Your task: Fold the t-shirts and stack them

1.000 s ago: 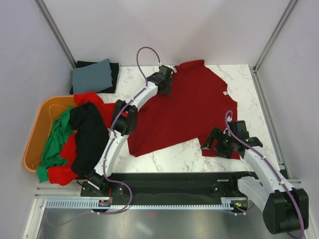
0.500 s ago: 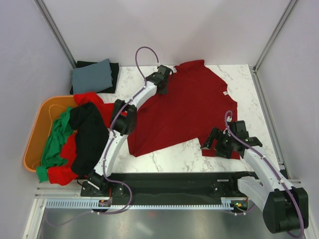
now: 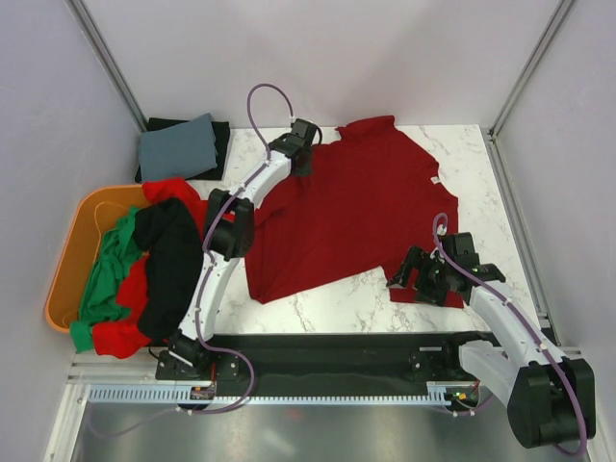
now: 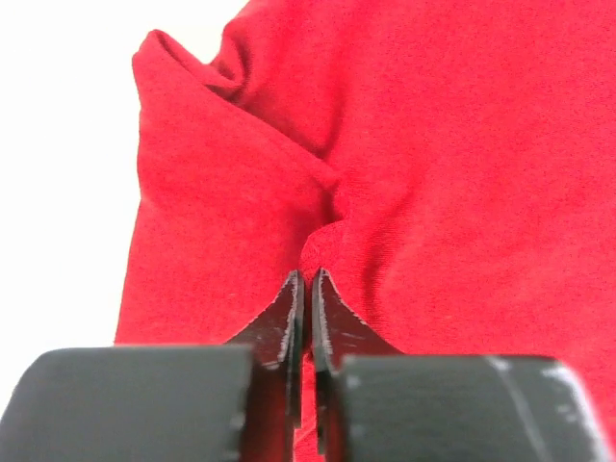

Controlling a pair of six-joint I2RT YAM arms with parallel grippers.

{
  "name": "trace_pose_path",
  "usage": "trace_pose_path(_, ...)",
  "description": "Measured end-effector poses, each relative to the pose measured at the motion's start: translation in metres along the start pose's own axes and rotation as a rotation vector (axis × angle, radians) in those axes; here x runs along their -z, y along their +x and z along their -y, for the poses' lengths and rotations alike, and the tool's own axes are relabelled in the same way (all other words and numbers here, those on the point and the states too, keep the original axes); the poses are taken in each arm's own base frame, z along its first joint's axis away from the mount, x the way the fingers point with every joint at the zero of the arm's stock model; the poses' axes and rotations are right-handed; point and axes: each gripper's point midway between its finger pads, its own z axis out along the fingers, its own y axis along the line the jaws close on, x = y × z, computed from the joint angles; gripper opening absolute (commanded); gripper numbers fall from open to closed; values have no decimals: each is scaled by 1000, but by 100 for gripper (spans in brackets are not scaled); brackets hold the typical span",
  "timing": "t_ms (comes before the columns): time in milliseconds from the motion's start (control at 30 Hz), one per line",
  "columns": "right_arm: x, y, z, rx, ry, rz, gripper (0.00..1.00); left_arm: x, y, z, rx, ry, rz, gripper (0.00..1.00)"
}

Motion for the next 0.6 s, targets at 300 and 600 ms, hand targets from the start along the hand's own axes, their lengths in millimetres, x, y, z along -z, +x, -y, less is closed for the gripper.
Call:
trace_pose_path(300,-1,1,-1,3,-4,-8,94,2,-19,-57,-41,-83,18,12)
trace_pose_path(600,-5,6,-1,4,-10,-39,95,48,-58,-278,252,-365,75,90)
